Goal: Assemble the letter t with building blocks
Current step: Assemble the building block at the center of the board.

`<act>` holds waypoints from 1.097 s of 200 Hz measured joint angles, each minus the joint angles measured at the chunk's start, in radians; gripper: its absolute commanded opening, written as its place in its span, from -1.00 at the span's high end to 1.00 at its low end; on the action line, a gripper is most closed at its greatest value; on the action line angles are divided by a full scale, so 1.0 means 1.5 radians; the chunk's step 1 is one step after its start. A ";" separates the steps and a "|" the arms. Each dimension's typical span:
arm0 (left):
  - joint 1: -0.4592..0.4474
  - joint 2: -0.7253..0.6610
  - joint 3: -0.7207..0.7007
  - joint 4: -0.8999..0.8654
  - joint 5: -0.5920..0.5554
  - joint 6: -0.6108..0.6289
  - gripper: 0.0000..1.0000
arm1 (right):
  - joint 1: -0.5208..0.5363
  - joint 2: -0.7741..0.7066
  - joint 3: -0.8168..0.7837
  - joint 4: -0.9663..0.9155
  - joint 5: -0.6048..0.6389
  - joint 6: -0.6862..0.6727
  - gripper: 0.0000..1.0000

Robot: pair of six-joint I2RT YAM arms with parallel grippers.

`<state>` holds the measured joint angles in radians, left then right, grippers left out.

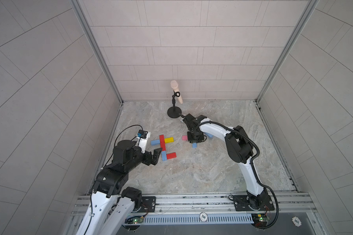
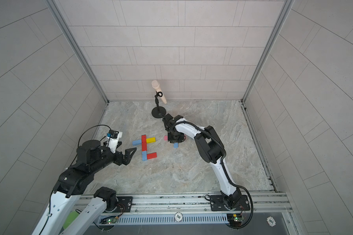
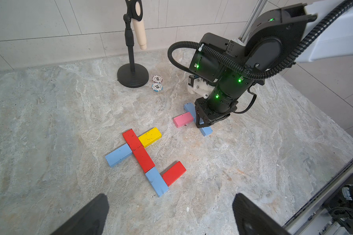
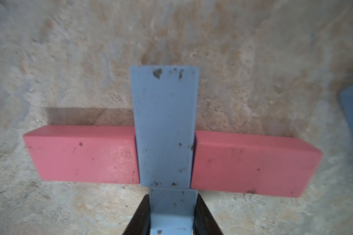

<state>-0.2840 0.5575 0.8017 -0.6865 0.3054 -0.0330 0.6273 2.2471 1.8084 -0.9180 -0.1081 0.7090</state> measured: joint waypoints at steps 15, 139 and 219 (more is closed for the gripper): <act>0.000 0.000 0.000 0.000 0.000 0.000 -1.00 | 0.000 0.000 0.000 0.000 0.000 0.000 0.32; 0.000 0.002 -0.001 0.000 0.000 0.000 -1.00 | 0.000 0.002 0.000 0.005 -0.001 0.004 0.17; 0.000 0.002 -0.004 0.000 0.001 -0.001 -1.00 | 0.000 0.002 0.002 0.004 0.000 0.004 0.17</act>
<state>-0.2840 0.5610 0.7956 -0.6865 0.3061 -0.0338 0.6273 2.2501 1.8118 -0.9127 -0.1085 0.7147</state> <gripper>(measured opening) 0.995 0.415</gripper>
